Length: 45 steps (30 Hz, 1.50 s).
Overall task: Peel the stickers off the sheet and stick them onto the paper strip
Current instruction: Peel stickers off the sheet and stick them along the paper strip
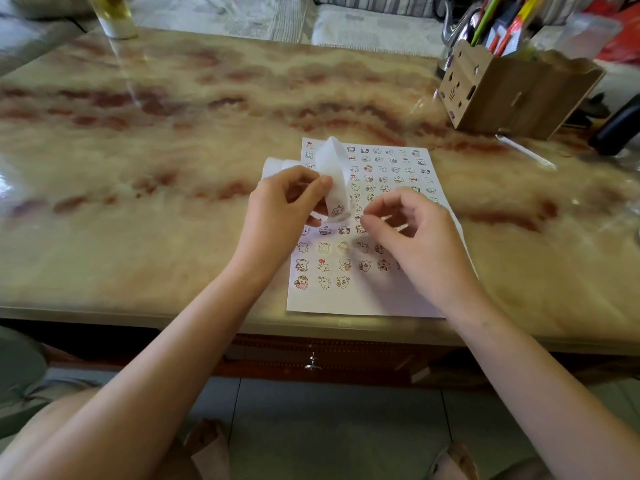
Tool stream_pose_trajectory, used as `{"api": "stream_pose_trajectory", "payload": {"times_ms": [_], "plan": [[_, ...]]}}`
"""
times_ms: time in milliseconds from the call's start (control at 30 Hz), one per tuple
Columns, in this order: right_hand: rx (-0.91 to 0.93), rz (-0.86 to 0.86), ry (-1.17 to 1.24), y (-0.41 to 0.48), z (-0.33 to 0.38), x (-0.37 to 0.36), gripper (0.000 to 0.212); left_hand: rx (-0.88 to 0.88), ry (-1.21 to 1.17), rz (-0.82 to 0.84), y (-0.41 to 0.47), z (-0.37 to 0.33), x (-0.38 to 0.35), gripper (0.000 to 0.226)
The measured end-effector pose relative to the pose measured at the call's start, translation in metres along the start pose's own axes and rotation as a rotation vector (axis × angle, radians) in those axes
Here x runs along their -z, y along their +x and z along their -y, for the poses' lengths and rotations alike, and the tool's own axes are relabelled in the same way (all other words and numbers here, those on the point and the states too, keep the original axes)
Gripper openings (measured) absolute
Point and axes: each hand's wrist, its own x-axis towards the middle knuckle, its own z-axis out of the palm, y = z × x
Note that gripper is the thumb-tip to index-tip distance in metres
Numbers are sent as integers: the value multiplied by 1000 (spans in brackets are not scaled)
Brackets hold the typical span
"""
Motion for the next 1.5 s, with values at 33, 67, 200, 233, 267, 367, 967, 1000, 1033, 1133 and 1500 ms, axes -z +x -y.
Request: {"api": "stream_pose_trajectory", "payload": {"times_ms": [33, 67, 200, 233, 267, 367, 967, 1000, 1033, 1133, 1500], "plan": [[44, -24, 3, 1, 1, -1, 6, -16, -7, -3, 0, -1, 0, 18], [72, -38, 11, 3, 1, -2, 7, -26, -16, -1, -1, -2, -1, 18], [137, -94, 13, 6, 1, -10, 13, -33, -68, 15, -3, -4, -4, 13], [160, -116, -15, 7, 1, -11, 14, -24, -89, 18, -3, -5, -4, 13], [185, -130, -37, 7, 1, -11, 13, -15, -109, 21, -3, -6, -4, 13], [221, -117, -14, 8, 2, -10, 10, 3, -140, 30, -3, -6, -3, 14], [236, -91, 27, 9, -6, -9, 9, 68, -80, 137, -7, -6, -3, 15], [247, -95, 10, 8, -7, -8, 9, 68, -84, 137, -8, -6, -3, 16], [256, -101, 0, 8, -7, -8, 8, 69, -90, 137, -8, -6, -4, 16], [279, -118, -18, 8, -8, -9, 8, 69, -99, 132, -8, -6, -4, 18], [328, -122, -41, 9, -12, -9, 6, 68, -92, 106, -10, -8, -5, 16]]}}
